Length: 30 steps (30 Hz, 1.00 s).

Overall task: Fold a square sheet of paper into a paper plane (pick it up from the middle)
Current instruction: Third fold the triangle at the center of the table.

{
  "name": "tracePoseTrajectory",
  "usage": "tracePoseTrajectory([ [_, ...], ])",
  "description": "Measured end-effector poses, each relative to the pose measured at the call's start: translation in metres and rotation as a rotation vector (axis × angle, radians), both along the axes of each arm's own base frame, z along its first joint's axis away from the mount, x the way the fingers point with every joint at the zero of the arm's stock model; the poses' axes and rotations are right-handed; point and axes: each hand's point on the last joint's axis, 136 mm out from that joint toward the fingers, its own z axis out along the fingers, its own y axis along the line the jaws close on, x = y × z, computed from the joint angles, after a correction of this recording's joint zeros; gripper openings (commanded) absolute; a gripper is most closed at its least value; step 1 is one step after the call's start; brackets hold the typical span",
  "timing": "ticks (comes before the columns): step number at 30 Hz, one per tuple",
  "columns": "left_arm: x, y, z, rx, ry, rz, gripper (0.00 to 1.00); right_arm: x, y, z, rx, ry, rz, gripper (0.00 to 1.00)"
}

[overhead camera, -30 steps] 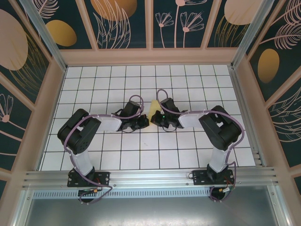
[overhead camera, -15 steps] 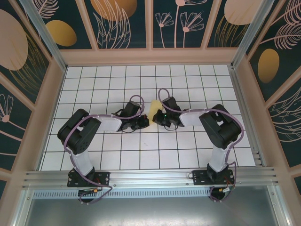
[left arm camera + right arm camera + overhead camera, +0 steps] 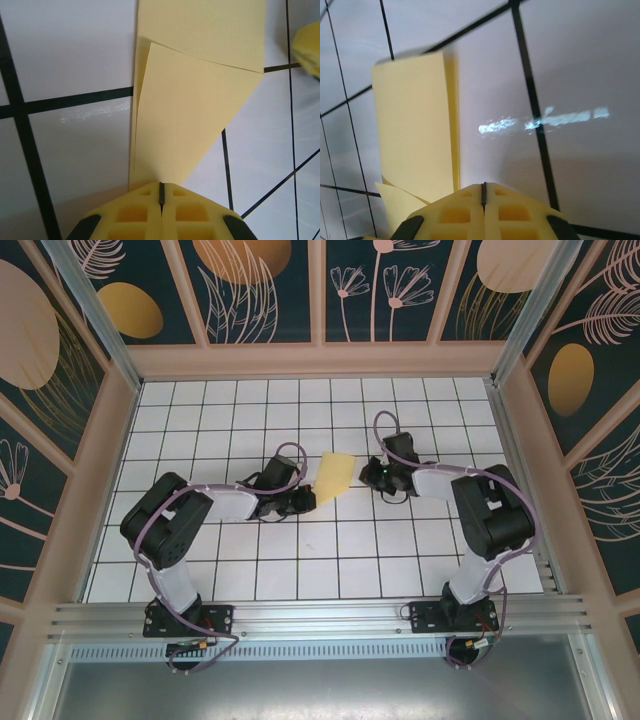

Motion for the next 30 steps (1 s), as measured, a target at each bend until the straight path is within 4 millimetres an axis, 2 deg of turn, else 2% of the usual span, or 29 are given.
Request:
tracePoseTrajectory([
  [4, -0.003, 0.003, 0.011, 0.005, -0.004, -0.004, 0.28, 0.003, 0.001, 0.044, 0.025, -0.106, 0.0, 0.29],
  [6, 0.0, 0.001, 0.028, -0.019, -0.036, 0.005, 0.3, 0.002, 0.003, 0.062, 0.046, -0.151, 0.004, 0.36],
  [8, 0.006, 0.0, 0.047, -0.045, -0.087, 0.017, 0.34, -0.001, 0.005, 0.068, 0.062, -0.169, 0.009, 0.41],
  [11, 0.016, -0.002, 0.065, -0.07, -0.146, 0.039, 0.38, -0.012, 0.011, 0.06, 0.084, -0.135, 0.021, 0.48],
  [15, 0.022, 0.001, 0.065, -0.057, -0.169, 0.063, 0.41, -0.026, 0.02, 0.048, 0.111, -0.07, 0.029, 0.53],
  [25, 0.042, -0.011, 0.036, -0.02, -0.135, 0.069, 0.31, -0.03, 0.03, 0.037, 0.163, -0.008, -0.002, 0.55],
  [30, 0.052, -0.013, 0.028, 0.0, -0.133, 0.09, 0.32, -0.035, 0.037, 0.027, 0.172, 0.034, -0.004, 0.55],
])
